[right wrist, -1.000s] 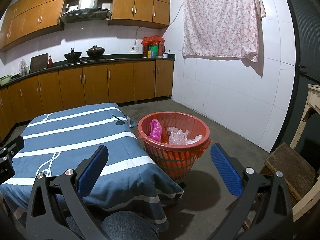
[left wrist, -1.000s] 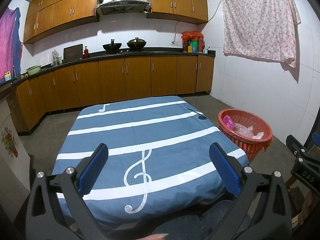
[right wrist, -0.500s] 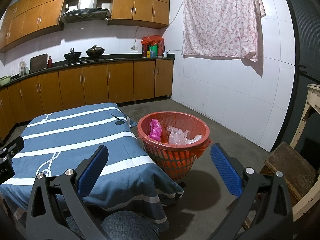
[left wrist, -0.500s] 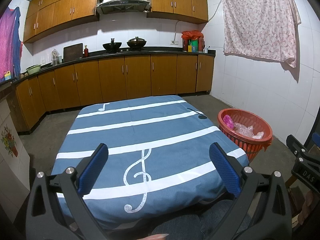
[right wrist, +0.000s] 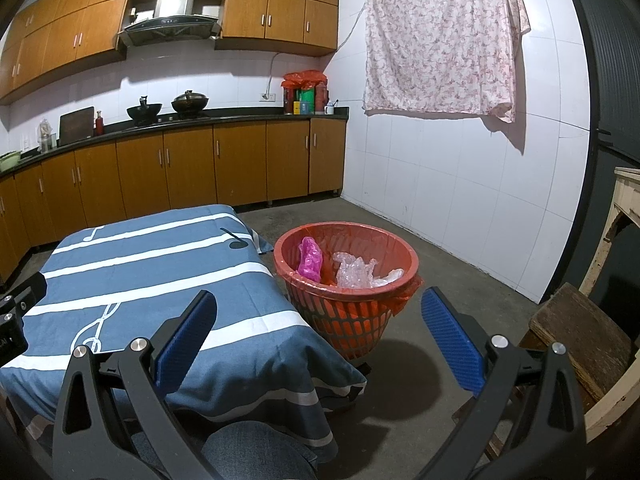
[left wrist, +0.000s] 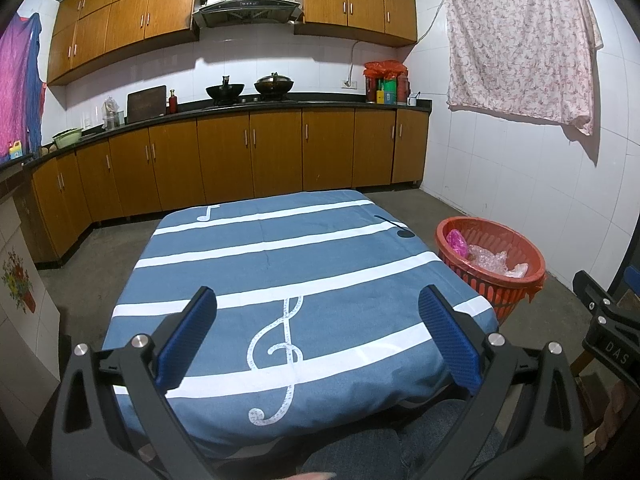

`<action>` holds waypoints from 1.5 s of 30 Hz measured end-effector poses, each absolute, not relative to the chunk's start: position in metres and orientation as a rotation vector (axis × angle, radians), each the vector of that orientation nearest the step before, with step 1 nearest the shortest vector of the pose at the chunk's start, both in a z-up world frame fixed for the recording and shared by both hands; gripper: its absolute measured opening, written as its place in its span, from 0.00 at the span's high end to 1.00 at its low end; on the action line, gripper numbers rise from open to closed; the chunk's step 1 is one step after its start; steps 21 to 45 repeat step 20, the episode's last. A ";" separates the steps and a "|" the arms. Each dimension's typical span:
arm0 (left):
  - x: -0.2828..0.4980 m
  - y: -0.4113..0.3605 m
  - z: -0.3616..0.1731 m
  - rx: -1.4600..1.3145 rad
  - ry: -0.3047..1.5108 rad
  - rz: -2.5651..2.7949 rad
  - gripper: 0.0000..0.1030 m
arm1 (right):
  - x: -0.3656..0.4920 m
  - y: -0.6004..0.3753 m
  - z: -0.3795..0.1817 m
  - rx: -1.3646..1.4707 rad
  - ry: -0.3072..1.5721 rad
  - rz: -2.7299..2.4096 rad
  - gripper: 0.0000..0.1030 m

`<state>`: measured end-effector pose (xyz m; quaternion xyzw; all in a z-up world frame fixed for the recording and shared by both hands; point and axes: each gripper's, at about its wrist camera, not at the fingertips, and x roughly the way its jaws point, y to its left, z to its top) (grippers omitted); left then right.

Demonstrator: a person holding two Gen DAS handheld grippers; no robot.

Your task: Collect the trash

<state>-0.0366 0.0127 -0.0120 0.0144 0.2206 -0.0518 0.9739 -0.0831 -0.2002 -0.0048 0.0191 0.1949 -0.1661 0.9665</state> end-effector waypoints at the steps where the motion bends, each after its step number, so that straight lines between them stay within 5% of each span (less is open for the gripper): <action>1: -0.036 0.013 -0.012 0.030 0.445 -0.104 0.04 | -0.083 -0.200 -0.005 0.039 0.394 -0.336 0.02; 45: -0.055 0.008 -0.022 0.014 0.462 -0.096 0.04 | -0.084 -0.198 -0.006 0.040 0.397 -0.336 0.02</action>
